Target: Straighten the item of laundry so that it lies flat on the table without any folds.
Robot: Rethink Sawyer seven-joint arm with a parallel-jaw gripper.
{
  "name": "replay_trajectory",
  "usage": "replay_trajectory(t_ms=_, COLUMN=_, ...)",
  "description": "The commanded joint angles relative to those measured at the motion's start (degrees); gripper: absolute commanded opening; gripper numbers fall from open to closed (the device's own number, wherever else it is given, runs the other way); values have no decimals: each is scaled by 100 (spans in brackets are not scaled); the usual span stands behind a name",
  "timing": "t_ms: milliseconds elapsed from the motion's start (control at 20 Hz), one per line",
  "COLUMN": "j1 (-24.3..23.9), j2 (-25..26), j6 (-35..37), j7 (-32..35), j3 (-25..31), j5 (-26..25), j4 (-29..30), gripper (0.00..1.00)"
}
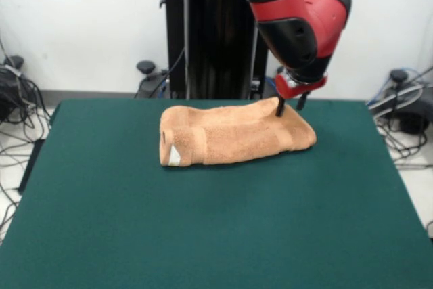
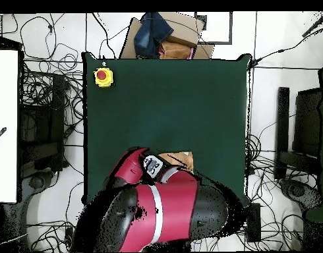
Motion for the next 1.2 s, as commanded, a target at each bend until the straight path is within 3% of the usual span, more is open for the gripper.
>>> replay_trajectory(t_ms=50, j1=241, j2=350, j6=-448, j7=-111, j3=-257, j5=-530, j4=-441, gripper=100)
replay_trajectory(t_ms=250, j1=407, j2=457, j6=-628, j7=137, j3=-387, j5=-660, j4=-537, gripper=100)
replay_trajectory(t_ms=750, j1=427, j2=463, j6=-600, j7=18, j3=-452, j5=-542, j4=-685, gripper=100)
replay_trajectory(t_ms=1000, j1=248, j2=247, j6=-267, j7=-359, j3=-258, j5=-146, j4=-552, gripper=100)
replay_trajectory(t_ms=1200, j1=316, j2=275, j6=-440, j7=-218, j3=-326, j5=-278, j4=-526, gripper=100)
